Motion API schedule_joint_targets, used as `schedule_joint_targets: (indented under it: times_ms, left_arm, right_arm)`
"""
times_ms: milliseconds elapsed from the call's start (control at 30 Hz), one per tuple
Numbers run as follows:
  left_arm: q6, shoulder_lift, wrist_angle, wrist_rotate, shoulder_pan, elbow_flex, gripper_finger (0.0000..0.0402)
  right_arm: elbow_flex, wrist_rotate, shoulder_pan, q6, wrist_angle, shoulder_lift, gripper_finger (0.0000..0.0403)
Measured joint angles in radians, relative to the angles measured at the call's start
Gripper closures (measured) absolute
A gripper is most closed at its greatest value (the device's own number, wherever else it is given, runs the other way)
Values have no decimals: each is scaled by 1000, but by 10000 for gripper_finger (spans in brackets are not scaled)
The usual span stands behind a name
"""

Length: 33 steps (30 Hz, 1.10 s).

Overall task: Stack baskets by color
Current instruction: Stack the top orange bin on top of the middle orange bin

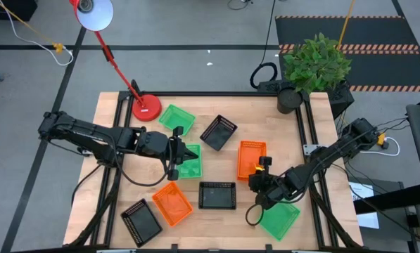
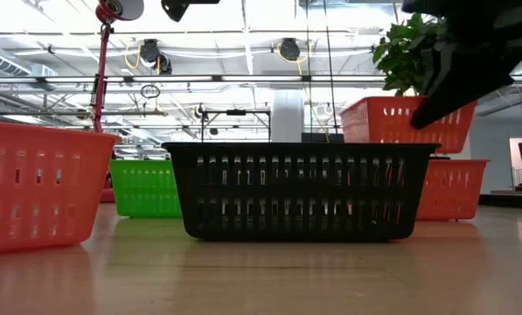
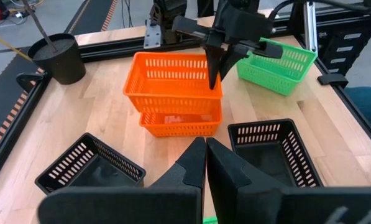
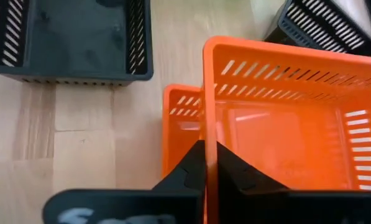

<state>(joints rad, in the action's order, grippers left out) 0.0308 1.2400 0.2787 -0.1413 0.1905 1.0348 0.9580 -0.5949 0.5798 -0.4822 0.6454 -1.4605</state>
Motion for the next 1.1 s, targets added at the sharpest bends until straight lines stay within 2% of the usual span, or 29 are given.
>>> schedule_joint_targets:
  times_ms: [433,1100]
  left_arm:
    - [-8,0,0,0,0,0,385]
    - [-10,0,0,0,0,0,385]
  right_arm:
    - [-35,49,-5,-25,-68,0,383]
    - [-79,76,-17,-50,-167,21,222]
